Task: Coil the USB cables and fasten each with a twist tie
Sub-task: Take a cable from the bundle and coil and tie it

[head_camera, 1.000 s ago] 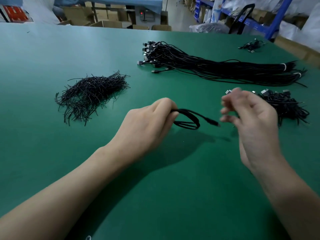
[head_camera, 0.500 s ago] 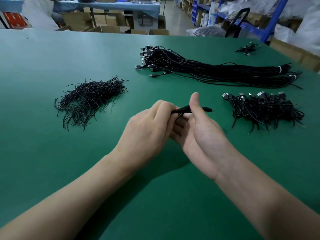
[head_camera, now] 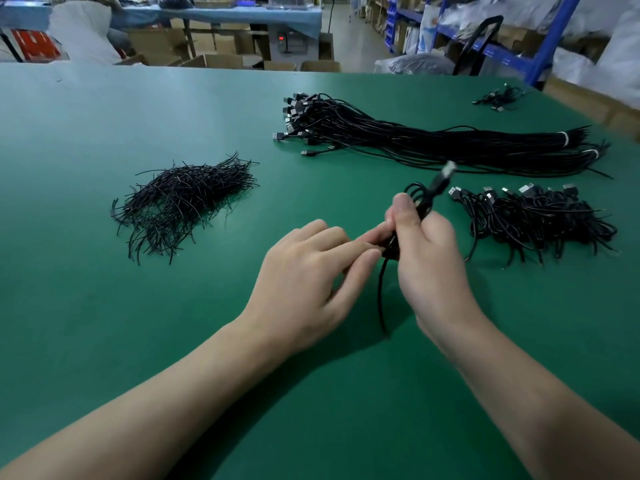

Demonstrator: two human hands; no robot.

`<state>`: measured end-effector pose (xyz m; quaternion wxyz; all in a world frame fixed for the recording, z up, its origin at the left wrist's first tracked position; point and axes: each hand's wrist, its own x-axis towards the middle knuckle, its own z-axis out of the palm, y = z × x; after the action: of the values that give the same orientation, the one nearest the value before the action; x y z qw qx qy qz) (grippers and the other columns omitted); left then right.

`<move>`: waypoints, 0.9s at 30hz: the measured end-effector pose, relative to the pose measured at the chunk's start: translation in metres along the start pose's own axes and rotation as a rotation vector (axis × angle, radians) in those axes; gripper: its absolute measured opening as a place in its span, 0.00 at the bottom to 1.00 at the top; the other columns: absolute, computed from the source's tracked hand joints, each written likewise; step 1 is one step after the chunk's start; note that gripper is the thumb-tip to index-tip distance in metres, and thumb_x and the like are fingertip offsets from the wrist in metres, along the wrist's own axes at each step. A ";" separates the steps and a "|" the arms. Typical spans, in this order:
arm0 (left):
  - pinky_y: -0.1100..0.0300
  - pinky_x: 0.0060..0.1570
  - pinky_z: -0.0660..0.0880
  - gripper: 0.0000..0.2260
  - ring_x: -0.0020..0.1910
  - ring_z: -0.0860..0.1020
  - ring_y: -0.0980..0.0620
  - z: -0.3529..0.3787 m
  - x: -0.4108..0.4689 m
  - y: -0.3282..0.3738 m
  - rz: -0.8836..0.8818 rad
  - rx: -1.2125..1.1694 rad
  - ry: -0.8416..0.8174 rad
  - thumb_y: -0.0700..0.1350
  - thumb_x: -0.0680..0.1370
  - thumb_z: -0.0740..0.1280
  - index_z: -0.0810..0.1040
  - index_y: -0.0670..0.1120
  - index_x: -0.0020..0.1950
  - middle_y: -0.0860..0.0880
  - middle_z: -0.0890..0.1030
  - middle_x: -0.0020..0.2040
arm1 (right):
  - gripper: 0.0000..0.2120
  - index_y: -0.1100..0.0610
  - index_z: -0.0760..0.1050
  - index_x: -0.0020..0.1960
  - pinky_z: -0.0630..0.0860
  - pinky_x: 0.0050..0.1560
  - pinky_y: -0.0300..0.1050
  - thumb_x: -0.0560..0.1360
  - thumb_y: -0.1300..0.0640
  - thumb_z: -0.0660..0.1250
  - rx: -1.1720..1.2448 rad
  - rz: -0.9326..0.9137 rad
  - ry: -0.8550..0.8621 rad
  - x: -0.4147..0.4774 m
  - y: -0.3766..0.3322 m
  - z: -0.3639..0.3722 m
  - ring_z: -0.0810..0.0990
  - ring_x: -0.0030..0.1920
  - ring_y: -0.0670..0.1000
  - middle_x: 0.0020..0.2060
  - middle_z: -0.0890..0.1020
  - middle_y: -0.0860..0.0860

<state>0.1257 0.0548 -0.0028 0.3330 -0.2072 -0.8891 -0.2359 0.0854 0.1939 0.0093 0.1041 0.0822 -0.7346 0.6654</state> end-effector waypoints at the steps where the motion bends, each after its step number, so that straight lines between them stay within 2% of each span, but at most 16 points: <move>1: 0.49 0.36 0.71 0.17 0.34 0.71 0.45 0.000 0.001 0.002 -0.001 -0.020 0.037 0.50 0.84 0.60 0.85 0.44 0.47 0.49 0.75 0.34 | 0.21 0.56 0.71 0.37 0.72 0.37 0.32 0.86 0.50 0.56 -0.103 -0.064 -0.020 0.000 0.000 0.000 0.78 0.30 0.41 0.29 0.82 0.44; 3: 0.52 0.35 0.69 0.20 0.32 0.69 0.47 -0.002 0.004 0.002 -0.077 -0.090 0.129 0.50 0.83 0.62 0.79 0.42 0.36 0.50 0.71 0.31 | 0.22 0.56 0.72 0.36 0.69 0.32 0.32 0.85 0.48 0.56 -0.239 -0.145 -0.052 -0.002 0.002 0.000 0.76 0.27 0.40 0.27 0.80 0.42; 4: 0.57 0.35 0.67 0.20 0.32 0.69 0.50 -0.004 0.006 0.000 -0.151 -0.130 0.181 0.52 0.83 0.62 0.75 0.42 0.34 0.51 0.70 0.31 | 0.22 0.56 0.72 0.37 0.71 0.32 0.34 0.85 0.48 0.55 -0.263 -0.158 -0.073 -0.004 0.002 0.000 0.76 0.26 0.41 0.26 0.79 0.44; 6: 0.64 0.38 0.66 0.18 0.37 0.73 0.54 -0.006 0.008 -0.008 -0.311 -0.247 0.192 0.55 0.81 0.63 0.78 0.43 0.39 0.52 0.75 0.35 | 0.20 0.54 0.70 0.38 0.75 0.33 0.47 0.85 0.47 0.55 -0.317 -0.142 -0.102 -0.006 0.004 0.000 0.76 0.26 0.47 0.25 0.76 0.48; 7: 0.65 0.41 0.69 0.15 0.42 0.77 0.55 -0.005 0.008 -0.009 -0.365 -0.324 0.127 0.56 0.81 0.64 0.81 0.45 0.46 0.53 0.78 0.41 | 0.18 0.52 0.69 0.38 0.73 0.32 0.50 0.85 0.46 0.54 -0.386 -0.139 -0.120 -0.007 0.005 0.000 0.75 0.28 0.50 0.26 0.75 0.48; 9: 0.63 0.52 0.74 0.16 0.55 0.78 0.58 -0.001 0.006 -0.008 -0.443 -0.492 -0.058 0.56 0.80 0.63 0.81 0.49 0.60 0.53 0.81 0.53 | 0.16 0.49 0.67 0.39 0.68 0.33 0.48 0.84 0.47 0.54 -0.524 -0.124 -0.191 -0.010 0.007 0.002 0.74 0.32 0.51 0.31 0.76 0.45; 11: 0.59 0.62 0.74 0.19 0.59 0.78 0.61 0.006 0.004 -0.004 -0.528 -0.637 -0.189 0.57 0.78 0.62 0.80 0.50 0.64 0.55 0.82 0.59 | 0.13 0.48 0.74 0.44 0.70 0.36 0.45 0.84 0.52 0.55 -0.553 -0.070 -0.271 -0.017 0.008 0.007 0.77 0.39 0.51 0.38 0.80 0.45; 12: 0.57 0.63 0.75 0.19 0.59 0.80 0.61 0.009 0.003 -0.001 -0.566 -0.685 -0.209 0.58 0.78 0.63 0.80 0.50 0.63 0.55 0.83 0.58 | 0.12 0.49 0.78 0.51 0.75 0.40 0.46 0.84 0.54 0.55 -0.564 -0.050 -0.303 -0.020 0.009 0.010 0.80 0.44 0.51 0.43 0.83 0.46; 14: 0.52 0.63 0.76 0.16 0.56 0.82 0.58 0.011 0.003 0.001 -0.620 -0.739 -0.177 0.58 0.78 0.63 0.82 0.50 0.57 0.55 0.85 0.54 | 0.15 0.51 0.78 0.60 0.79 0.46 0.51 0.84 0.56 0.54 -0.633 -0.052 -0.341 -0.025 0.007 0.014 0.82 0.49 0.55 0.49 0.84 0.50; 18: 0.53 0.60 0.77 0.11 0.53 0.83 0.59 0.012 0.000 0.000 -0.630 -0.731 -0.093 0.51 0.84 0.61 0.82 0.50 0.51 0.55 0.86 0.51 | 0.14 0.54 0.76 0.57 0.77 0.43 0.52 0.83 0.56 0.52 -0.737 -0.097 -0.348 -0.026 0.003 0.019 0.81 0.46 0.59 0.46 0.83 0.54; 21: 0.53 0.59 0.77 0.11 0.54 0.83 0.58 0.011 -0.001 -0.002 -0.602 -0.721 -0.057 0.48 0.85 0.60 0.81 0.49 0.51 0.54 0.86 0.51 | 0.16 0.51 0.75 0.58 0.77 0.45 0.51 0.82 0.52 0.50 -0.684 -0.075 -0.370 -0.027 0.002 0.021 0.80 0.47 0.56 0.46 0.83 0.52; 23: 0.50 0.60 0.78 0.12 0.54 0.83 0.55 0.012 -0.002 -0.004 -0.590 -0.744 -0.030 0.48 0.86 0.59 0.80 0.49 0.49 0.53 0.86 0.51 | 0.20 0.48 0.74 0.62 0.77 0.48 0.51 0.79 0.48 0.49 -0.577 -0.031 -0.423 -0.025 0.002 0.020 0.80 0.49 0.52 0.49 0.82 0.49; 24: 0.49 0.60 0.78 0.12 0.54 0.83 0.53 0.012 -0.002 -0.005 -0.586 -0.765 -0.021 0.47 0.86 0.58 0.79 0.49 0.49 0.52 0.87 0.50 | 0.20 0.46 0.75 0.61 0.77 0.49 0.52 0.76 0.46 0.49 -0.509 0.012 -0.455 -0.024 0.003 0.020 0.80 0.49 0.51 0.48 0.82 0.47; 26: 0.45 0.59 0.78 0.13 0.53 0.84 0.49 0.012 -0.002 -0.006 -0.579 -0.816 -0.014 0.47 0.86 0.57 0.78 0.48 0.47 0.50 0.87 0.50 | 0.15 0.43 0.76 0.51 0.74 0.45 0.52 0.74 0.45 0.52 -0.345 0.119 -0.499 -0.020 0.006 0.020 0.78 0.42 0.47 0.40 0.80 0.42; 27: 0.43 0.59 0.78 0.13 0.53 0.84 0.47 0.013 -0.002 -0.006 -0.576 -0.843 -0.013 0.48 0.86 0.56 0.77 0.48 0.47 0.48 0.87 0.50 | 0.11 0.43 0.76 0.46 0.71 0.40 0.47 0.75 0.46 0.54 -0.259 0.176 -0.504 -0.019 0.007 0.020 0.75 0.36 0.44 0.35 0.76 0.41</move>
<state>0.1175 0.0562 -0.0143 0.1363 -0.0715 -0.7397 -0.6551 0.1008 0.1746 -0.0041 -0.1302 0.1670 -0.8203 0.5313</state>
